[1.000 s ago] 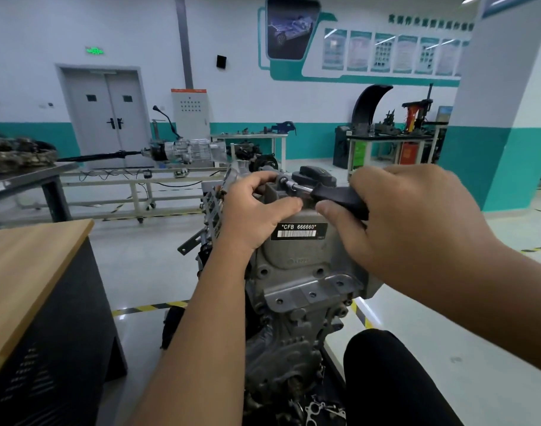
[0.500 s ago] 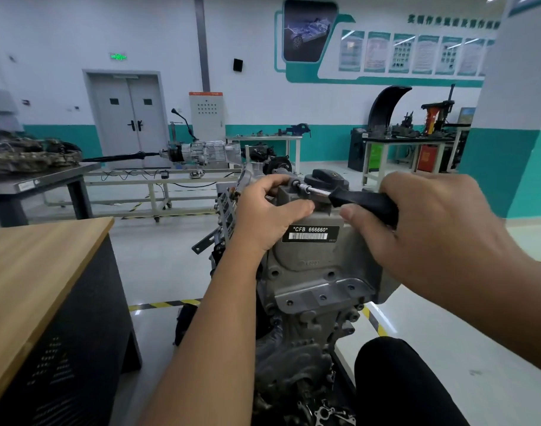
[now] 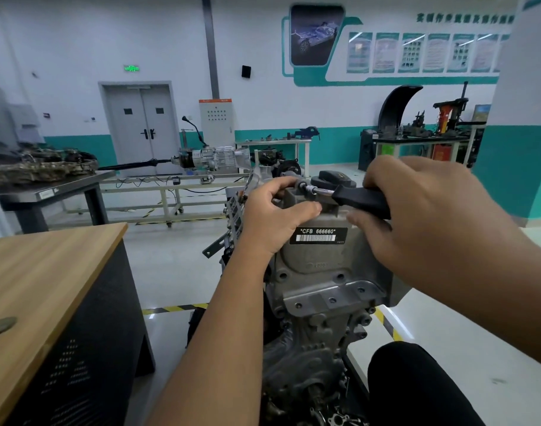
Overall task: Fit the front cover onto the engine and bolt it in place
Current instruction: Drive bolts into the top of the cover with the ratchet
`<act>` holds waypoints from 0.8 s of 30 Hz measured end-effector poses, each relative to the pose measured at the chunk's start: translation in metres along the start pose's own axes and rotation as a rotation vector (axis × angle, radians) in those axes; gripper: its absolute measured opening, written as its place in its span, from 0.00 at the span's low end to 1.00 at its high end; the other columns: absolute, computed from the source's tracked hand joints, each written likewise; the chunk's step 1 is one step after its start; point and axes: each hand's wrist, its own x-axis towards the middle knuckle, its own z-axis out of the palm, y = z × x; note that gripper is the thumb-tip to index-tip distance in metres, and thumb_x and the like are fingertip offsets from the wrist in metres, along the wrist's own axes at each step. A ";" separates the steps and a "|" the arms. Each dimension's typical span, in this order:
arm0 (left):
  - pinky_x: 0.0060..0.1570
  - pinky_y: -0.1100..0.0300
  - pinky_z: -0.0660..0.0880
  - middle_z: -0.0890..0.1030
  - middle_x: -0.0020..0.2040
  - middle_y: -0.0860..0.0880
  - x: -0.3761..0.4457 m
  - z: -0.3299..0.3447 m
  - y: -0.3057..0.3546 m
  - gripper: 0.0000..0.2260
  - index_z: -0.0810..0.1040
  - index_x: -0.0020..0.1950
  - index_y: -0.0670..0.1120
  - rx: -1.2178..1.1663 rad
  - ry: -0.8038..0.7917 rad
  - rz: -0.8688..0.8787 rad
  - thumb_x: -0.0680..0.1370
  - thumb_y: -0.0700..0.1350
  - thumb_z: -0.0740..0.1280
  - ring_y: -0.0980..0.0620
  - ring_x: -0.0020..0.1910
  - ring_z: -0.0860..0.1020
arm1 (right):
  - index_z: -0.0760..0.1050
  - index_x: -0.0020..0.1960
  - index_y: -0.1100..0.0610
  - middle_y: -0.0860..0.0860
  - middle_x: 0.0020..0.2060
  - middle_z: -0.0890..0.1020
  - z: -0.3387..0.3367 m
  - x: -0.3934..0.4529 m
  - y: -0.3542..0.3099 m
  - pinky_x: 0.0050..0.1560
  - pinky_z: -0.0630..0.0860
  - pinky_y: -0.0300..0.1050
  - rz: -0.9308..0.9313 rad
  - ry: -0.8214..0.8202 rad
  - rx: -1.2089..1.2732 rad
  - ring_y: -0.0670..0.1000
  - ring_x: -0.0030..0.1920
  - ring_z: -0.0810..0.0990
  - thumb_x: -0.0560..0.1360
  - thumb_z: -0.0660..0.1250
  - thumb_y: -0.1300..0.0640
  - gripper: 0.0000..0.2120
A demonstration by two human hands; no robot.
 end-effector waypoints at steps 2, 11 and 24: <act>0.47 0.55 0.82 0.82 0.50 0.49 -0.001 0.000 0.000 0.26 0.82 0.58 0.59 -0.013 -0.011 0.018 0.61 0.54 0.80 0.52 0.48 0.82 | 0.73 0.44 0.56 0.52 0.31 0.74 0.000 -0.002 -0.002 0.31 0.75 0.50 0.082 0.045 -0.002 0.56 0.29 0.73 0.77 0.66 0.42 0.16; 0.40 0.58 0.78 0.79 0.42 0.51 -0.004 -0.002 0.001 0.21 0.80 0.55 0.61 -0.015 -0.042 0.086 0.63 0.55 0.79 0.55 0.41 0.78 | 0.73 0.47 0.56 0.49 0.36 0.74 0.008 -0.012 -0.006 0.32 0.77 0.51 0.118 0.050 0.039 0.53 0.32 0.73 0.76 0.72 0.48 0.13; 0.57 0.42 0.80 0.83 0.56 0.51 -0.003 -0.003 0.001 0.20 0.82 0.58 0.60 0.070 -0.060 0.143 0.67 0.56 0.77 0.49 0.57 0.81 | 0.70 0.42 0.54 0.47 0.27 0.71 0.010 -0.014 -0.005 0.25 0.71 0.44 0.149 0.044 -0.070 0.53 0.24 0.70 0.75 0.71 0.48 0.13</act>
